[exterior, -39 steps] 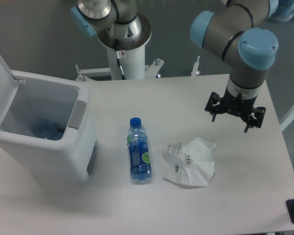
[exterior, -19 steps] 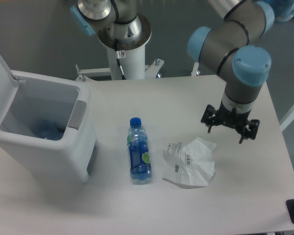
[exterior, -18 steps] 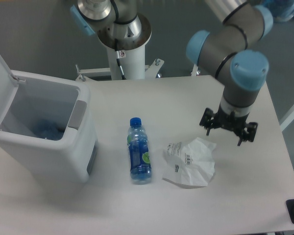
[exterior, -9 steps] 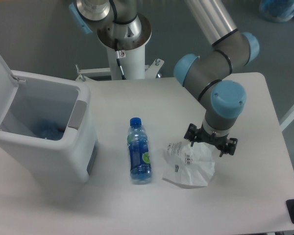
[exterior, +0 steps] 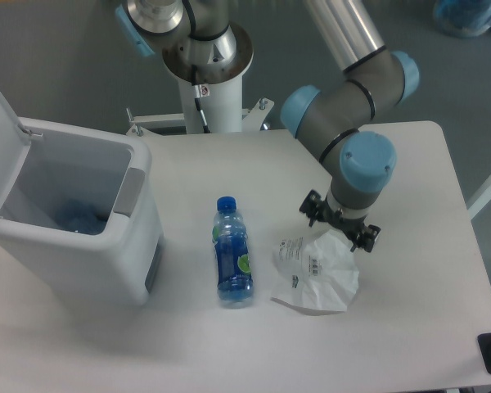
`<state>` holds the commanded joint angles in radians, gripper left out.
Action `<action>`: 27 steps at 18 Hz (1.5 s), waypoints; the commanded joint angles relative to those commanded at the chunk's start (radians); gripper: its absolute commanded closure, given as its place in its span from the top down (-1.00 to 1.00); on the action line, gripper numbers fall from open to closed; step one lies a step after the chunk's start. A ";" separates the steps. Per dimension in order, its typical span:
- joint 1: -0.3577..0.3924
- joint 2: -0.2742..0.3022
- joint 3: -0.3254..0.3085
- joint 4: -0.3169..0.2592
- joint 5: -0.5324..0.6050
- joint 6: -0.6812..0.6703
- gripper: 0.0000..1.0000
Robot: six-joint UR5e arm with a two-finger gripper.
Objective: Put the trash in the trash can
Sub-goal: 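Move the gripper over the crumpled white wrapper and lower onto it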
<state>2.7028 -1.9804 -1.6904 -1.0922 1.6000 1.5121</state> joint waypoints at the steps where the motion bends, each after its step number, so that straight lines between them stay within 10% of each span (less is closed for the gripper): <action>1: 0.009 0.000 -0.005 0.003 -0.002 0.026 1.00; 6: 0.019 -0.031 -0.028 0.159 -0.006 0.065 1.00; 21: 0.009 -0.024 -0.137 0.253 -0.100 0.060 1.00; 27: 0.012 -0.037 -0.124 0.325 -0.132 0.059 0.47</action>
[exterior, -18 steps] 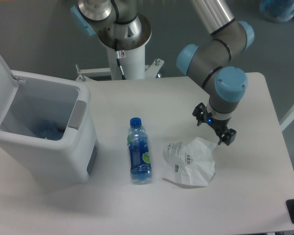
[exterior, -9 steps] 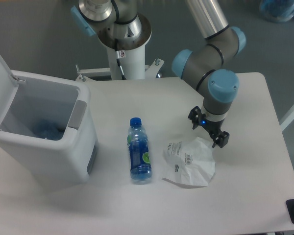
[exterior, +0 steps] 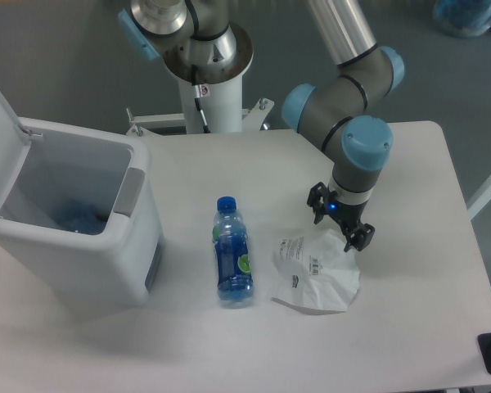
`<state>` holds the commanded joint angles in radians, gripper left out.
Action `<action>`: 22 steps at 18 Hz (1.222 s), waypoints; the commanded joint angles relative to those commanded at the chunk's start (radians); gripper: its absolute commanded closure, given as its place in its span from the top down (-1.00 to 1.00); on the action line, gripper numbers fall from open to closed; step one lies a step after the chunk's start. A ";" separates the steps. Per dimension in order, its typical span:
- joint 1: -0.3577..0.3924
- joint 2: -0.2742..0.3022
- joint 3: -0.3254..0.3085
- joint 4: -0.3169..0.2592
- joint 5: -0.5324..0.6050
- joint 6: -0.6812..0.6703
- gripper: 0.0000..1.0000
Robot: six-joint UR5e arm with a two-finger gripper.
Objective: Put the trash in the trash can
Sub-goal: 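Move the gripper over the crumpled white wrapper and lower onto it, then close the gripper on the white wrapper and lift it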
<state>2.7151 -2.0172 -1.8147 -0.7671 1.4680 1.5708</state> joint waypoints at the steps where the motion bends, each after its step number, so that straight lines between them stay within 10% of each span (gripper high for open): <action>1: 0.002 -0.006 0.002 0.005 0.000 0.002 0.47; 6: 0.002 -0.009 0.003 0.009 0.000 0.000 0.23; 11: 0.006 -0.002 0.000 0.008 -0.002 -0.005 -1.00; 22: 0.048 0.015 0.017 0.006 -0.155 -0.047 -1.00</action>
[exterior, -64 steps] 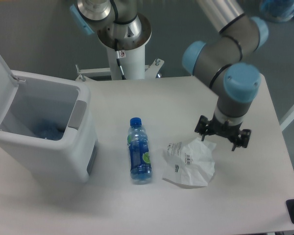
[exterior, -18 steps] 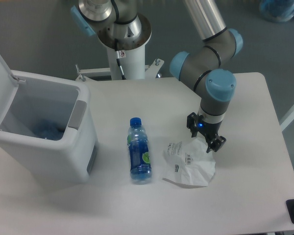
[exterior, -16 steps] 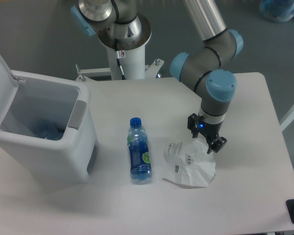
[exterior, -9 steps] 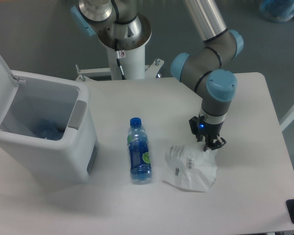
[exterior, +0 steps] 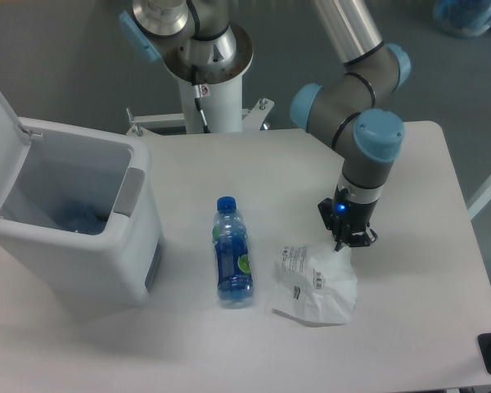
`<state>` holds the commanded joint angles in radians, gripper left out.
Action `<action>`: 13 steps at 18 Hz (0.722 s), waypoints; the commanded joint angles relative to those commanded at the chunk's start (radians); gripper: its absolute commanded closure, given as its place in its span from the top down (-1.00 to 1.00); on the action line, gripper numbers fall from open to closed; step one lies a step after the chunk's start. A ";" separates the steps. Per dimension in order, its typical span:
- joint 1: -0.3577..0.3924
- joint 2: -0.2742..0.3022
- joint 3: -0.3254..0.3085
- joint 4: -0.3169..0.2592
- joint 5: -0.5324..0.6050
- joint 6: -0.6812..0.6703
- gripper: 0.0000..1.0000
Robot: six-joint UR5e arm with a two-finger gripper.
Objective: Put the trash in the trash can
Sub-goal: 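Close the gripper on the white wrapper and lift it, then carry the wrapper over the trash bin opening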
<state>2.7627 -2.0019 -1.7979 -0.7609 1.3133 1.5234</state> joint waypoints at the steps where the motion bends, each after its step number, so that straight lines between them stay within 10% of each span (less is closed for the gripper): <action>1: 0.002 0.020 0.012 -0.003 -0.021 -0.014 -1.00; 13: -0.038 0.221 0.061 -0.083 -0.210 -0.307 -1.00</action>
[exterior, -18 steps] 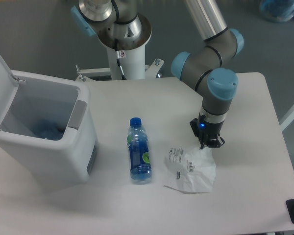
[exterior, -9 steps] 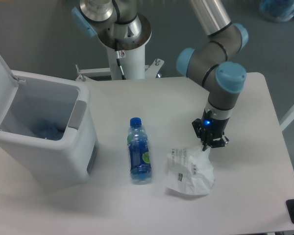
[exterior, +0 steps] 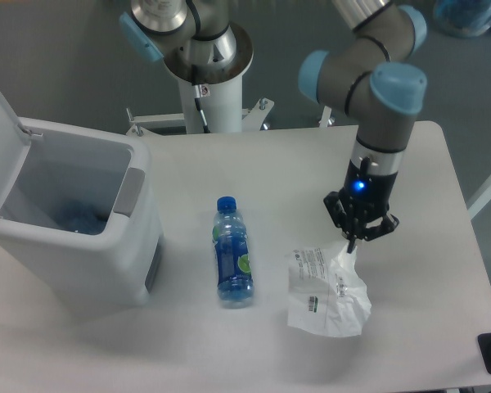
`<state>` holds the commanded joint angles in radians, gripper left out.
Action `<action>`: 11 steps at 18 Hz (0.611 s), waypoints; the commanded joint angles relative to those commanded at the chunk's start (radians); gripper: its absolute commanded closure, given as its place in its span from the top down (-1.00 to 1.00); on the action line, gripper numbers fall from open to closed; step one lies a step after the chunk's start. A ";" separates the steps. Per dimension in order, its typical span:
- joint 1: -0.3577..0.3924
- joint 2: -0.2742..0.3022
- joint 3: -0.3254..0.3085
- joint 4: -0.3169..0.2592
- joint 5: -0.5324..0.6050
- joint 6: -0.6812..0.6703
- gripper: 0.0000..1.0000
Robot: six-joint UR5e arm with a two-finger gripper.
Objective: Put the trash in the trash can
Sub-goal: 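Carry the wrapper over the trash bin opening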
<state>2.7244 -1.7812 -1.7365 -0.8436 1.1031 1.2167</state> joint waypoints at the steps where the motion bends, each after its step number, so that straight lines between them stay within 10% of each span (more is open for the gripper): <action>1: -0.009 0.028 0.000 -0.014 -0.020 -0.023 -1.00; 11: -0.139 0.258 0.002 -0.098 -0.167 -0.256 -1.00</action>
<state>2.5849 -1.5235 -1.7349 -0.9419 0.9358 0.9605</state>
